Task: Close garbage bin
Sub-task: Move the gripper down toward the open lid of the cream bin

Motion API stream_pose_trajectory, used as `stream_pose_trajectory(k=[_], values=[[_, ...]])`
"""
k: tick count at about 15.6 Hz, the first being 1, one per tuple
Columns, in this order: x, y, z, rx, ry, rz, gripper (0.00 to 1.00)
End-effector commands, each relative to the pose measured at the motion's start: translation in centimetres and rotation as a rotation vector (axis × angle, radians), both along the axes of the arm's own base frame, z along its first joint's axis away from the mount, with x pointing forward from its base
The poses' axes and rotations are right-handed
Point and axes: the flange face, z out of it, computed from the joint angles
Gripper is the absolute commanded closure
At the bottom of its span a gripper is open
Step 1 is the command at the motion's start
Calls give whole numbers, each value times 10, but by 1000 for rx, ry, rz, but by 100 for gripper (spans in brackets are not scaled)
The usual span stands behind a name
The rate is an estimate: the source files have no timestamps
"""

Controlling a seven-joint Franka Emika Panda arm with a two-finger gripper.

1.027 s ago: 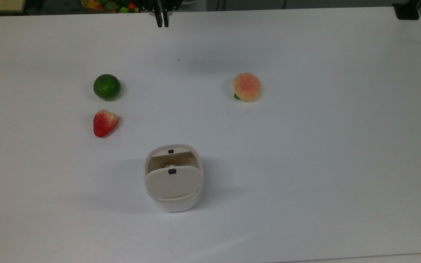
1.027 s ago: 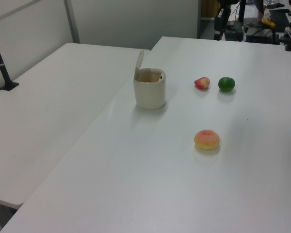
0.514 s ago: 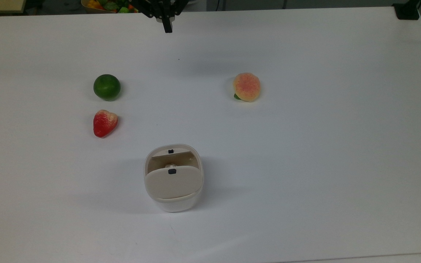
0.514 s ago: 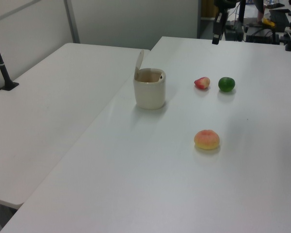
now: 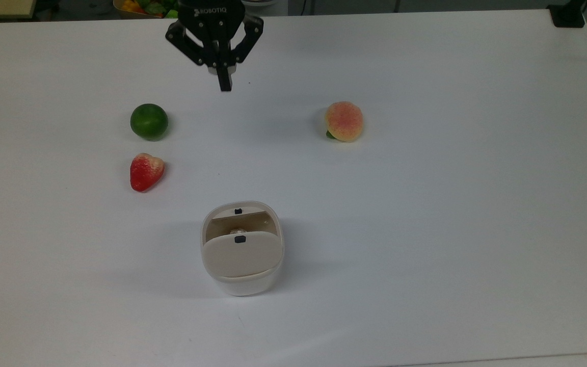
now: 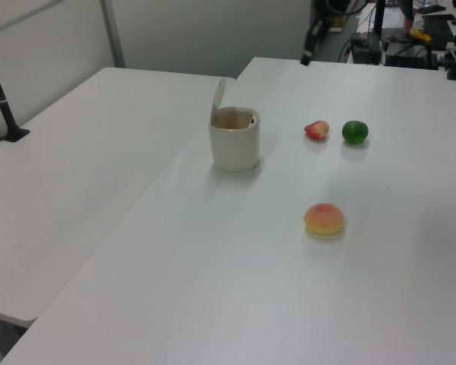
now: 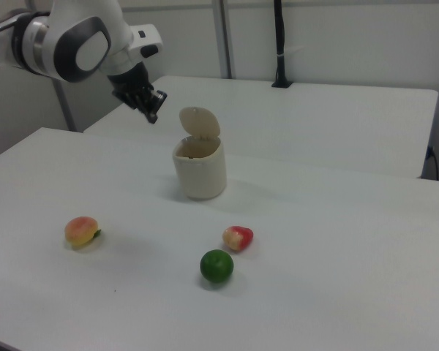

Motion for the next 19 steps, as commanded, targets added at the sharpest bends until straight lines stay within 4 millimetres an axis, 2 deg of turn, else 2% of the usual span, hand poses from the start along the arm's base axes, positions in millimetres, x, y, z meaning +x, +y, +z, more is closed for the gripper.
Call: stream_pose_trajectory(k=[1,6,8,12,15,18,19], values=[[22,2,4,31,-146,-19,100],[57,0,1,68,-301,-103,100],[67,3,-6,71,-358,-111,100],[92,12,-27,94,-478,-142,100],[109,13,-42,96,-502,-147,100],[122,17,-59,99,-531,-149,100],[123,23,-64,100,-550,-142,100]])
